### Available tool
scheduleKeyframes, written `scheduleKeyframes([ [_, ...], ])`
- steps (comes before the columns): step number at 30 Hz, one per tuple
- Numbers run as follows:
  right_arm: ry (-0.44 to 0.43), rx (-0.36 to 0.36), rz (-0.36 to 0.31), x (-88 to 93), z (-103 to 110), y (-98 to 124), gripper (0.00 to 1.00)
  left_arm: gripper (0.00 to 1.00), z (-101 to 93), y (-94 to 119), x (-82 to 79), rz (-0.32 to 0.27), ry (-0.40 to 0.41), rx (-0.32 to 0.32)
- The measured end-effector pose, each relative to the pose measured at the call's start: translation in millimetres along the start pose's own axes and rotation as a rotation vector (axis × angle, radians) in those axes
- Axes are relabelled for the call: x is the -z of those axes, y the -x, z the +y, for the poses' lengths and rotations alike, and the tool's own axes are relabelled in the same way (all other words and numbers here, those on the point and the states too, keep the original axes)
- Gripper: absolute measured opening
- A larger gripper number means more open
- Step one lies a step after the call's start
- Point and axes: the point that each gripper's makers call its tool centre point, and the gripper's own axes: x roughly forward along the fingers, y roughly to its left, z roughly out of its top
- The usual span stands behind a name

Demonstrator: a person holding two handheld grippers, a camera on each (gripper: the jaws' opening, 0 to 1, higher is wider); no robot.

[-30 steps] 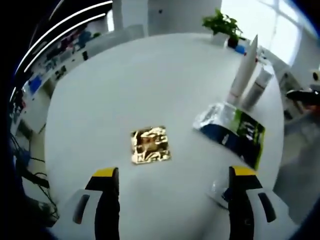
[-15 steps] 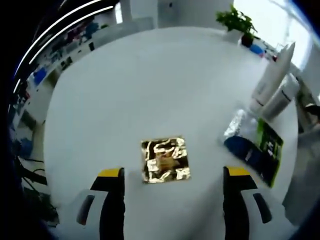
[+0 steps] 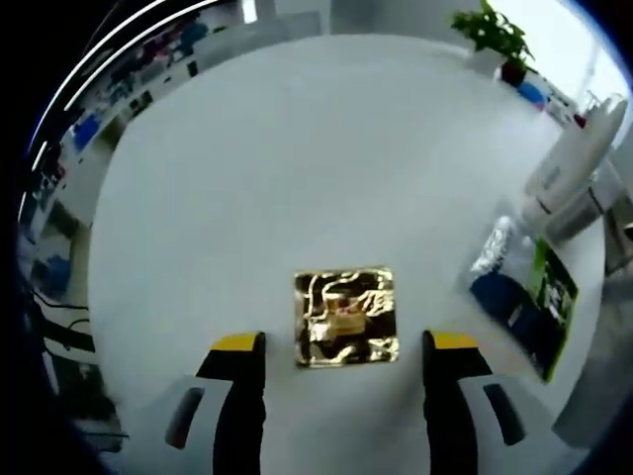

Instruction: Arrange the skincare products in the storage area until every visible bottle or jar stands upright without overlapping.

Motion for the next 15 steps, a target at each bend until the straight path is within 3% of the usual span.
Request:
scheduleKeyframes([
  [4,-0.001,0.0,-0.001,-0.3,0.0,0.0,0.86,0.53,-3.4,0.9,-2.4,-0.009,0.001,-0.001],
  [6,0.001,0.0,-0.001,-0.3,0.2,0.0,0.86,0.37,-5.8,2.5,-5.3,-0.023,0.0,0.0],
  [15,0.003,-0.002,-0.003,-0.8,0.6,0.1,0.85,0.37,-6.2,2.3,-5.8,-0.022,0.045,-0.021],
])
